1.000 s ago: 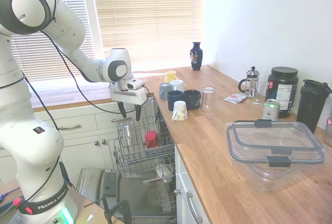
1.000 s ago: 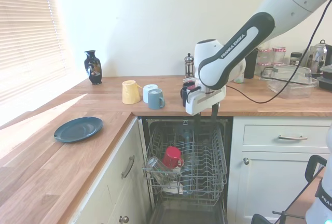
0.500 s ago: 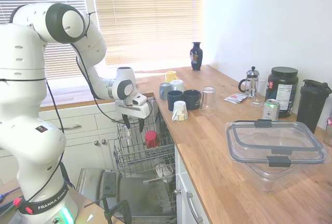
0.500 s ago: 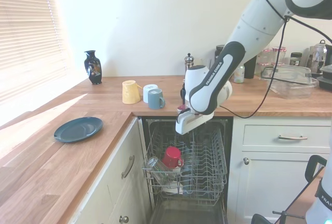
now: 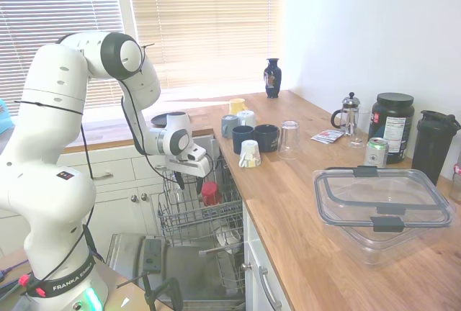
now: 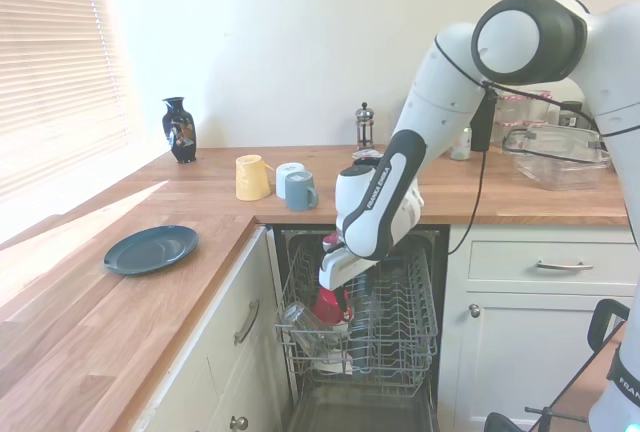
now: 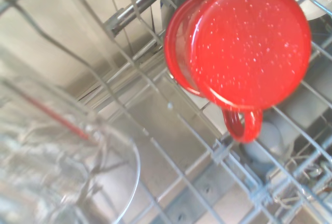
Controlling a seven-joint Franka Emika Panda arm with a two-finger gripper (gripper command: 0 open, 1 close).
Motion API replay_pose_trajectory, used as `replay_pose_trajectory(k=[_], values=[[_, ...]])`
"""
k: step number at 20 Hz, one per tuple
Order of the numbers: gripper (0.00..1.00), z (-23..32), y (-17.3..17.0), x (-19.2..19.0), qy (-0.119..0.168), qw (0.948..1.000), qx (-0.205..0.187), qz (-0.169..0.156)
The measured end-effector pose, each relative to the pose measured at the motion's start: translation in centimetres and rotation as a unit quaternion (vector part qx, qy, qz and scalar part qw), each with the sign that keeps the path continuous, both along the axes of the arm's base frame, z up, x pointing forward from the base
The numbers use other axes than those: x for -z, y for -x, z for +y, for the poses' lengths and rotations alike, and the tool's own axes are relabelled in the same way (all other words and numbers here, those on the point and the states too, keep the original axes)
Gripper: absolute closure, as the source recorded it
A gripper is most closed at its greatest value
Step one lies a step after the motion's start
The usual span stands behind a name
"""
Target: Unload a mug from dishwasher
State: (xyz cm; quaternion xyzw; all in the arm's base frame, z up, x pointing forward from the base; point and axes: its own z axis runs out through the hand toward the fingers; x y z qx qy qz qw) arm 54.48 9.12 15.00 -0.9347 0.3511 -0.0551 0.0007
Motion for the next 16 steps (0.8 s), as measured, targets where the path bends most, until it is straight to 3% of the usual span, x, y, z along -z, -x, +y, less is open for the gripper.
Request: replay_pose_trajectory(k=[16], values=[[0.00, -2.1, -3.7, 6.5, -0.010, 0.9993, -0.026, -0.025]])
